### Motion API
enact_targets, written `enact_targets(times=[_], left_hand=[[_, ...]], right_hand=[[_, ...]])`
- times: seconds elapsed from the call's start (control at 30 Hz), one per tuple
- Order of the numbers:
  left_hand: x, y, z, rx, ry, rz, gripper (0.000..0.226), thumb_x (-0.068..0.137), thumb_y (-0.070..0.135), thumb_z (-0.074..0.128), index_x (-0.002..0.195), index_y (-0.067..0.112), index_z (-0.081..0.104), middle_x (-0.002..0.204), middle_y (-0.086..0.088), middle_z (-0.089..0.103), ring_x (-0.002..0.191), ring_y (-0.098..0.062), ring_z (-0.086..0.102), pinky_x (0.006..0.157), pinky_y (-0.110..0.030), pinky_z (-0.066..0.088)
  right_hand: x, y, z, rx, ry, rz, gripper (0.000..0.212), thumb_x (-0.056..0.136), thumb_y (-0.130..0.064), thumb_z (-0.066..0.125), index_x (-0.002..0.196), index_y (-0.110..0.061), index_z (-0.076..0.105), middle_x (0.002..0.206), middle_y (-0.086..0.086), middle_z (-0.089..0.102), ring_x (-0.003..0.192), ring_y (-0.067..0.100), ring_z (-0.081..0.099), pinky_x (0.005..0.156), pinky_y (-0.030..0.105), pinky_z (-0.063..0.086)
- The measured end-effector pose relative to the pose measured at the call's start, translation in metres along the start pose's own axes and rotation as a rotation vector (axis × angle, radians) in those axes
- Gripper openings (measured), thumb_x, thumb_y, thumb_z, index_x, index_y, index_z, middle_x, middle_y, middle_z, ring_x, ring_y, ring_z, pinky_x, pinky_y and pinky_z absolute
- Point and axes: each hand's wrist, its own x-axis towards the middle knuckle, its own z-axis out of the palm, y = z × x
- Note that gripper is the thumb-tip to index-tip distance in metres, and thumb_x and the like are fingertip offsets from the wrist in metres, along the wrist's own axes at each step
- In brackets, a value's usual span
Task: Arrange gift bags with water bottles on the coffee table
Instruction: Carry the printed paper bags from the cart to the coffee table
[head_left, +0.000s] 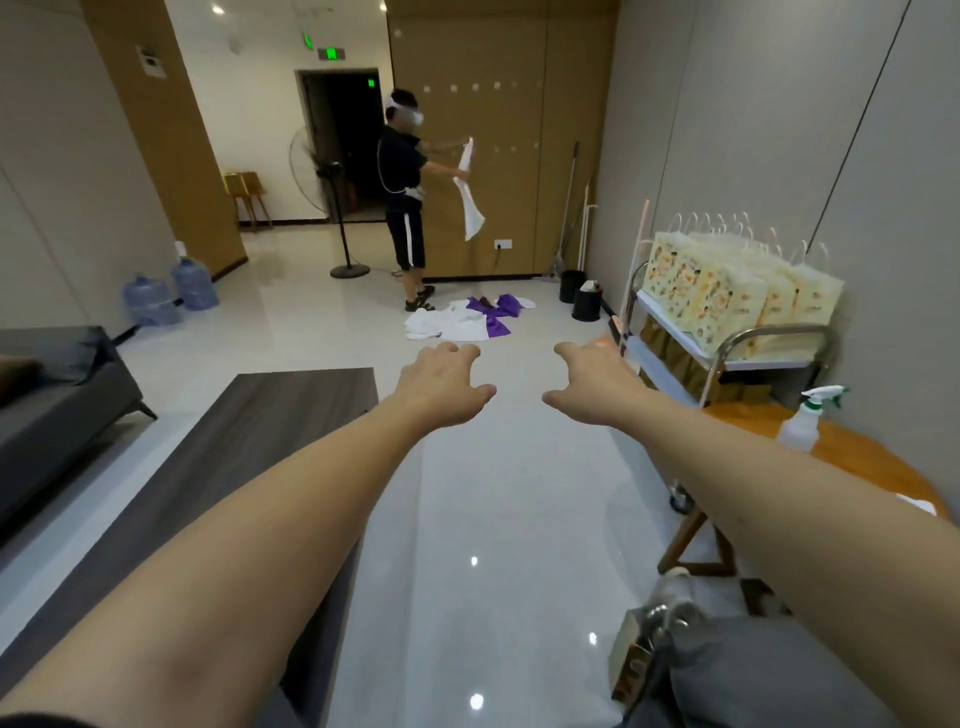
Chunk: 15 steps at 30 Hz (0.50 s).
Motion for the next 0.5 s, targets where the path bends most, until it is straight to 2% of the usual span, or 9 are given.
enact_targets(times=[0.07,0.17,0.27,0.37,0.5], left_hand=[[0.063,-0.014,-0.008,-0.019,0.013,0.024,0.064,0.094,0.053,0.055,0.148,0.023,0.041,0.148,-0.006,0.047,0.133,-0.029,0.044,0.105,-0.047,0.045],[0.151,-0.027,-0.021,-0.043,0.009,0.079,0.062,0.094,0.051,0.056,0.148,0.023,0.042,0.147,-0.007,0.047,0.133,-0.028,0.045,0.104,-0.044,0.045],[0.228,-0.028,-0.025,-0.053,0.005,0.152,0.062,0.095,0.048,0.058,0.148,0.021,0.043,0.148,-0.007,0.048,0.132,-0.027,0.045,0.103,-0.041,0.044],[0.295,-0.024,-0.011,-0.065,-0.014,0.22,0.063,0.094,0.049,0.059,0.148,0.022,0.043,0.147,-0.007,0.048,0.131,-0.027,0.047,0.103,-0.042,0.046],[0.374,-0.028,0.022,-0.028,-0.066,0.289,0.065,0.094,0.051,0.059,0.15,0.024,0.04,0.15,-0.004,0.046,0.135,-0.026,0.044,0.106,-0.045,0.045]], right_hand=[[0.056,-0.004,-0.007,-0.014,0.011,0.025,0.064,0.092,-0.045,0.067,0.145,-0.019,0.042,0.128,0.012,0.056,0.113,0.029,0.055,0.093,0.042,0.053],[0.132,-0.003,-0.018,-0.043,0.025,0.061,0.059,0.091,-0.046,0.065,0.139,-0.017,0.047,0.114,0.01,0.062,0.107,0.03,0.058,0.095,0.047,0.051],[0.193,0.006,-0.022,-0.025,0.042,0.112,0.057,0.091,-0.045,0.066,0.137,-0.018,0.048,0.118,0.012,0.06,0.106,0.03,0.056,0.089,0.043,0.053],[0.248,0.019,-0.018,-0.014,0.024,0.166,0.06,0.091,-0.044,0.067,0.141,-0.018,0.046,0.119,0.012,0.056,0.104,0.028,0.056,0.083,0.039,0.053],[0.328,0.037,-0.005,0.007,0.019,0.194,0.055,0.091,-0.041,0.066,0.136,-0.014,0.048,0.111,0.009,0.058,0.098,0.026,0.058,0.078,0.038,0.053]])
